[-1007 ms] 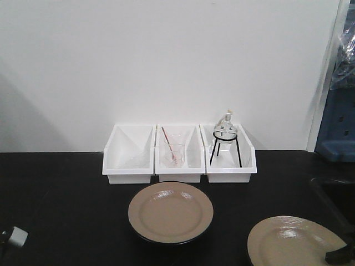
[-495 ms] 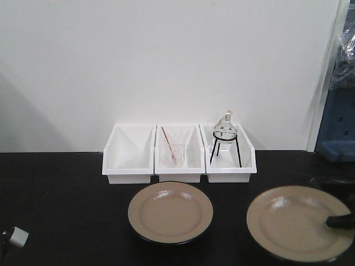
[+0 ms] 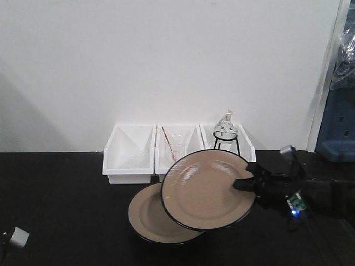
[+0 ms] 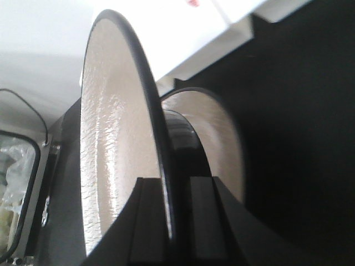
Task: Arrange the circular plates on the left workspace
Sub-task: 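Lift the plate and lower it onto the first plate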
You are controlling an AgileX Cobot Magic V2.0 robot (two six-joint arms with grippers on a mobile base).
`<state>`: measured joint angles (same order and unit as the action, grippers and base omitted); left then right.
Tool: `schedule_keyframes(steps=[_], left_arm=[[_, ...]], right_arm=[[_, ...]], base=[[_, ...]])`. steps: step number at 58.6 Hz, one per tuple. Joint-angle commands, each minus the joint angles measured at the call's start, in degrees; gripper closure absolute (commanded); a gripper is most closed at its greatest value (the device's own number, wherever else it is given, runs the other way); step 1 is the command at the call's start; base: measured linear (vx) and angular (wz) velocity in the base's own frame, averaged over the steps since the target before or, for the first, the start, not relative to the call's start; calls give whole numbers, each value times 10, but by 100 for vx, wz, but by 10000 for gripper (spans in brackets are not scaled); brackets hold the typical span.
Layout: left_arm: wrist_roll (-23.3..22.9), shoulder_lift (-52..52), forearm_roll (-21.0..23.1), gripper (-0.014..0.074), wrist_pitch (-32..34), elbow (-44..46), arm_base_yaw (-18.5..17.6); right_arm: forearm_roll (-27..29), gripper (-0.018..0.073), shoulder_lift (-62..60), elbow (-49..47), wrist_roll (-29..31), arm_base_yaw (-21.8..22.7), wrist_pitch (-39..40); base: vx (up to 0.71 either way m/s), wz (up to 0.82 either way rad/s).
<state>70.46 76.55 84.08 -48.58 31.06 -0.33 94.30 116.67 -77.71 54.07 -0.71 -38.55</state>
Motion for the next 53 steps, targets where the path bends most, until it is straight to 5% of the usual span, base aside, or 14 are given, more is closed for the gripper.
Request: schedule_keyframes(steps=[1, 15, 35, 53], left_arm=[[0, -16, 34, 596, -30, 13, -2], [0, -16, 34, 596, -33, 13, -2], [0, -16, 34, 596, -34, 13, -2], [-1, -16, 34, 596, -34, 13, -2]], right_arm=[[84, 563, -10, -61, -19, -29, -15], [84, 563, 65, -138, -41, -71, -12], [81, 533, 95, -150, -34, -70, 4], [25, 277, 96, -150, 33, -70, 0]], base=[[0, 0], [0, 0], [0, 0], [0, 0]])
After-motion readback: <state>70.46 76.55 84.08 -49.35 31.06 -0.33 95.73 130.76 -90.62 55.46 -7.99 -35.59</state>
